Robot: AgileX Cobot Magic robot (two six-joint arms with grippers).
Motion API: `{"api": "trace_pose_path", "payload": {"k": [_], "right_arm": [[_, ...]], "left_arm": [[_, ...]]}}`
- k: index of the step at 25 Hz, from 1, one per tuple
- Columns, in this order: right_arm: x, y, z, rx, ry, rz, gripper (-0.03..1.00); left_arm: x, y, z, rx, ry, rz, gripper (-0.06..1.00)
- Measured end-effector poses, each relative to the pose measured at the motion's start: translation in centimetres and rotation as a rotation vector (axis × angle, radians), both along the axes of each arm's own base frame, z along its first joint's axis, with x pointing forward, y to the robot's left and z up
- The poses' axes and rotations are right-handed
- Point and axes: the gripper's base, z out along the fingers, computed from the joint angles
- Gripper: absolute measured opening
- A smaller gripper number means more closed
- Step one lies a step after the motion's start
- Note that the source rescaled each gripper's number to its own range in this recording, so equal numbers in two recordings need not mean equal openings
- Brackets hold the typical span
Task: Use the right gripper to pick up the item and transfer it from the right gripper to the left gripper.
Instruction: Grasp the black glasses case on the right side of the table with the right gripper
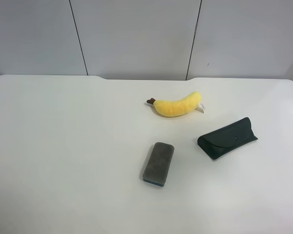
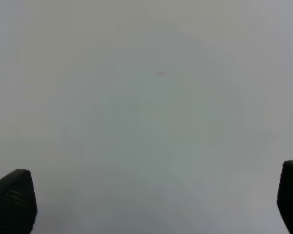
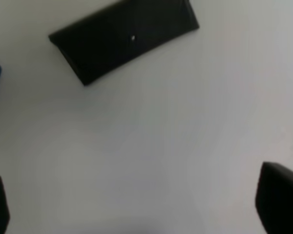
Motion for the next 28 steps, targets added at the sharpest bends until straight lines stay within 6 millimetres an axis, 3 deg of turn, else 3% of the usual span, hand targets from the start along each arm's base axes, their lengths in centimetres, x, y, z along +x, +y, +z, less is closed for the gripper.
{"api": "trace_pose_path", "payload": {"k": [5,11,16,28], "right_arm": [[3.4,0.3,-2.5,0.071,0.176,-0.132,1.00],[7.3,0.5,-5.2,0.189,0.233,-0.463,1.00],[10.2,0.7,-8.3,0.246,0.299,-0.631,1.00],[14.7,2.7,-15.3,0.306,0.353,-0.861,1.00]], "left_arm": [[0.0,0.0,0.0,0.001,0.000,-0.001,1.00],[0.0,0.0,0.0,0.001,0.000,-0.001,1.00],[0.0,0.0,0.0,0.000,0.000,0.000,1.00],[0.0,0.0,0.0,0.000,0.000,0.000,1.00]]}}
